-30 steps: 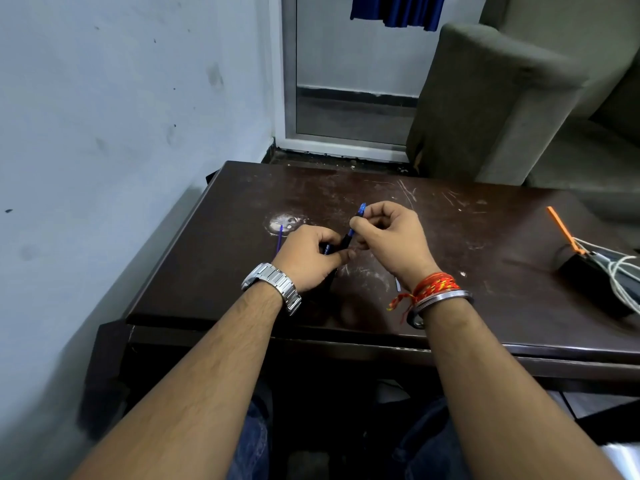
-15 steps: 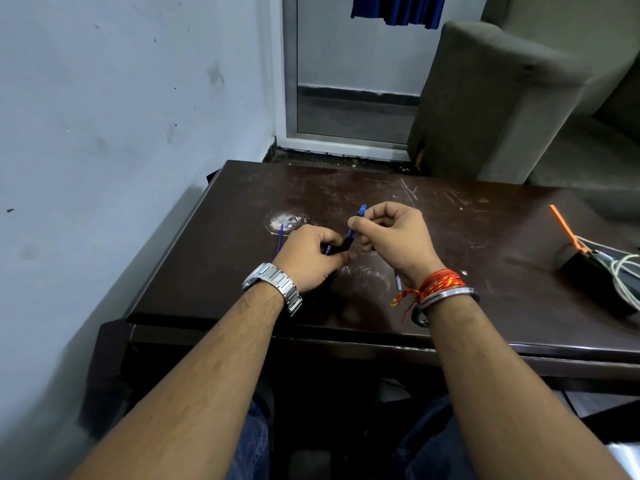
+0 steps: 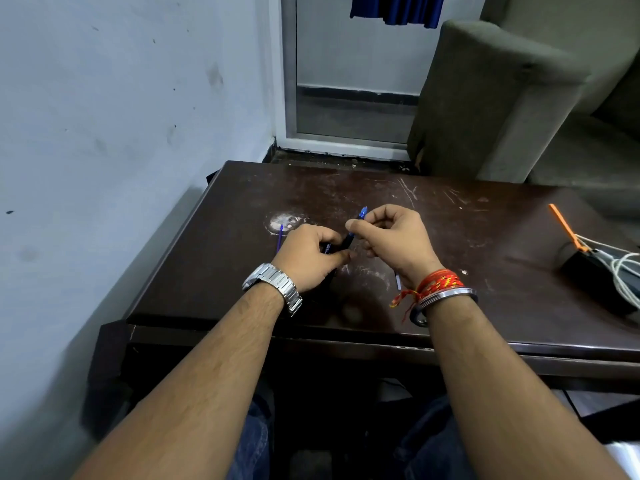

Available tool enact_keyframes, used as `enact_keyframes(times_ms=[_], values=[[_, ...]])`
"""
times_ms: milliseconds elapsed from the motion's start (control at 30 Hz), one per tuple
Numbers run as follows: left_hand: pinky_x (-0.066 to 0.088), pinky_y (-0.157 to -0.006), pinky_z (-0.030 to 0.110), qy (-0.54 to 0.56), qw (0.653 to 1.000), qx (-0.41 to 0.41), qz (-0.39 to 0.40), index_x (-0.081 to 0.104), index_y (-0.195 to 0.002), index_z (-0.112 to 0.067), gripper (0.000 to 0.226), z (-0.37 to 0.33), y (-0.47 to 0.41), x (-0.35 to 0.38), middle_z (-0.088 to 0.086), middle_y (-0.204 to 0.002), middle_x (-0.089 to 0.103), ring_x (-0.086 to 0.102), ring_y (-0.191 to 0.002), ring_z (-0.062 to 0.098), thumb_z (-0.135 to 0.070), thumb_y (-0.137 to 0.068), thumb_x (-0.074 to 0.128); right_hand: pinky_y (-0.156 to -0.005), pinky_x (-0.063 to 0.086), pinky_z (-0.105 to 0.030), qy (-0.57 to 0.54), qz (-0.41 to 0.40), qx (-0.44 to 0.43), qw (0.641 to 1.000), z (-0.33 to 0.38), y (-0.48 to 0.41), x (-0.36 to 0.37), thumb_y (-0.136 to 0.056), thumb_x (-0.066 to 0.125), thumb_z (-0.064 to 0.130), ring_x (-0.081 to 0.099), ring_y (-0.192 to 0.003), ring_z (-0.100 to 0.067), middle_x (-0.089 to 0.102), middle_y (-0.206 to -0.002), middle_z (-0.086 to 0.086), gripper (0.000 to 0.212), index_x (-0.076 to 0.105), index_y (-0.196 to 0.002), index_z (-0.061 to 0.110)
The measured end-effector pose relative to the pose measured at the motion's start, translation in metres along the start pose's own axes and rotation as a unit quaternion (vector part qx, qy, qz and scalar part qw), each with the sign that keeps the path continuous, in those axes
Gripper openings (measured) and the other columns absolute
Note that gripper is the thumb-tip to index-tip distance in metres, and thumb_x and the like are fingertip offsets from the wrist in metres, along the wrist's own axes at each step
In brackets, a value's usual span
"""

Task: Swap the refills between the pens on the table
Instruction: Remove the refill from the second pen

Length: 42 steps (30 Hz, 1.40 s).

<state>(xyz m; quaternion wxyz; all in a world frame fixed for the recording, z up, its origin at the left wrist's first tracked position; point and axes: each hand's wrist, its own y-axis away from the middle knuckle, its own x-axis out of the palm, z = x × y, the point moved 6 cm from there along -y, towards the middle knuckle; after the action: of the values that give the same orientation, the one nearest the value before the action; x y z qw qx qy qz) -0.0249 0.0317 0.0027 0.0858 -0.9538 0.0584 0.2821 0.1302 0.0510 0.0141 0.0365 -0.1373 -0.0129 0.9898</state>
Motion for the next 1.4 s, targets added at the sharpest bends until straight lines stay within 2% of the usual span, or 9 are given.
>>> enact_keyframes(times_ms=[100,200,367,500,667,767,1033,1200,1400], values=[[0.047,-0.054,0.023,0.021,1.000,-0.006,-0.011,0.075,-0.087,-0.023,0.014,-0.001,-0.001,-0.002,-0.006,-0.066,0.069,0.062,-0.055,0.013,-0.035,-0.080,0.077,-0.062,0.055,-0.029,-0.061,-0.001,0.013,0.998,0.003,0.002,0.000,-0.077,0.079,0.026,0.063,-0.065,-0.010,0.072,-0.077,-0.003,0.023,0.072,-0.094,0.011],[0.053,-0.059,0.037,0.028,1.000,-0.002,-0.012,0.076,-0.088,-0.022,0.017,-0.002,-0.001,-0.002,0.002,-0.071,0.072,0.069,-0.064,0.026,-0.036,-0.079,0.077,-0.060,0.054,-0.025,-0.102,0.001,-0.002,0.995,0.009,0.005,0.002,-0.083,0.074,0.011,0.065,-0.064,-0.005,0.074,-0.077,-0.002,0.013,0.074,-0.096,0.009],[0.047,-0.054,0.025,0.020,1.000,0.000,-0.014,0.073,-0.082,-0.022,0.012,-0.002,0.001,-0.003,0.000,-0.068,0.070,0.059,-0.054,0.013,-0.034,-0.080,0.077,-0.066,0.057,-0.035,-0.072,-0.032,-0.017,0.997,0.009,0.008,0.000,-0.071,0.088,0.026,0.062,-0.066,-0.014,0.067,-0.073,-0.005,0.030,0.070,-0.085,0.007],[0.059,-0.070,0.041,0.036,0.999,-0.016,-0.009,0.074,-0.089,-0.020,0.019,0.000,0.000,-0.003,0.004,-0.077,0.075,0.072,-0.071,0.026,-0.036,-0.078,0.078,-0.073,0.057,-0.031,-0.090,-0.034,-0.009,0.995,0.010,0.008,0.002,-0.078,0.080,0.020,0.066,-0.067,-0.002,0.073,-0.079,0.002,0.014,0.073,-0.089,0.016],[0.056,-0.064,0.039,0.024,1.000,-0.004,-0.014,0.074,-0.081,-0.020,0.015,-0.001,0.000,-0.003,0.008,-0.073,0.073,0.070,-0.068,0.031,-0.035,-0.079,0.077,-0.062,0.056,-0.024,-0.076,-0.034,-0.032,0.996,0.012,0.009,0.002,-0.076,0.084,0.019,0.064,-0.065,-0.008,0.069,-0.072,0.000,0.017,0.071,-0.085,0.013],[0.051,-0.058,0.029,0.026,0.999,-0.010,-0.016,0.073,-0.083,-0.022,0.014,-0.001,0.001,-0.004,0.008,-0.075,0.073,0.070,-0.070,0.028,-0.035,-0.080,0.077,-0.063,0.055,-0.023,-0.101,-0.031,-0.023,0.994,0.011,0.008,0.004,-0.079,0.081,0.018,0.063,-0.065,-0.001,0.068,-0.073,0.005,0.017,0.072,-0.093,0.014],[0.051,-0.058,0.029,0.024,1.000,-0.009,-0.016,0.073,-0.081,-0.020,0.016,-0.001,0.000,-0.003,0.002,-0.072,0.072,0.063,-0.059,0.013,-0.035,-0.079,0.078,-0.055,0.052,-0.021,-0.119,-0.033,-0.027,0.992,0.011,0.010,0.008,-0.077,0.083,0.016,0.061,-0.064,-0.007,0.065,-0.076,0.000,0.021,0.070,-0.093,0.011],[0.056,-0.067,0.040,0.031,0.999,-0.004,-0.019,0.075,-0.084,-0.020,0.016,-0.001,-0.001,-0.003,0.008,-0.076,0.074,0.070,-0.071,0.028,-0.034,-0.078,0.078,-0.049,0.050,-0.019,-0.133,-0.037,-0.018,0.990,0.014,0.013,0.011,-0.084,0.075,0.010,0.059,-0.057,-0.005,0.066,-0.074,-0.003,0.010,0.072,-0.093,0.006],[0.052,-0.063,0.025,0.038,0.999,-0.009,-0.035,0.076,-0.091,-0.017,0.021,-0.001,0.000,-0.004,-0.003,-0.076,0.073,0.066,-0.066,0.011,-0.032,-0.077,0.080,-0.050,0.049,-0.018,-0.133,-0.051,-0.014,0.990,0.012,0.011,0.010,-0.080,0.081,0.020,0.059,-0.061,-0.005,0.065,-0.075,0.000,0.025,0.071,-0.097,0.005]])
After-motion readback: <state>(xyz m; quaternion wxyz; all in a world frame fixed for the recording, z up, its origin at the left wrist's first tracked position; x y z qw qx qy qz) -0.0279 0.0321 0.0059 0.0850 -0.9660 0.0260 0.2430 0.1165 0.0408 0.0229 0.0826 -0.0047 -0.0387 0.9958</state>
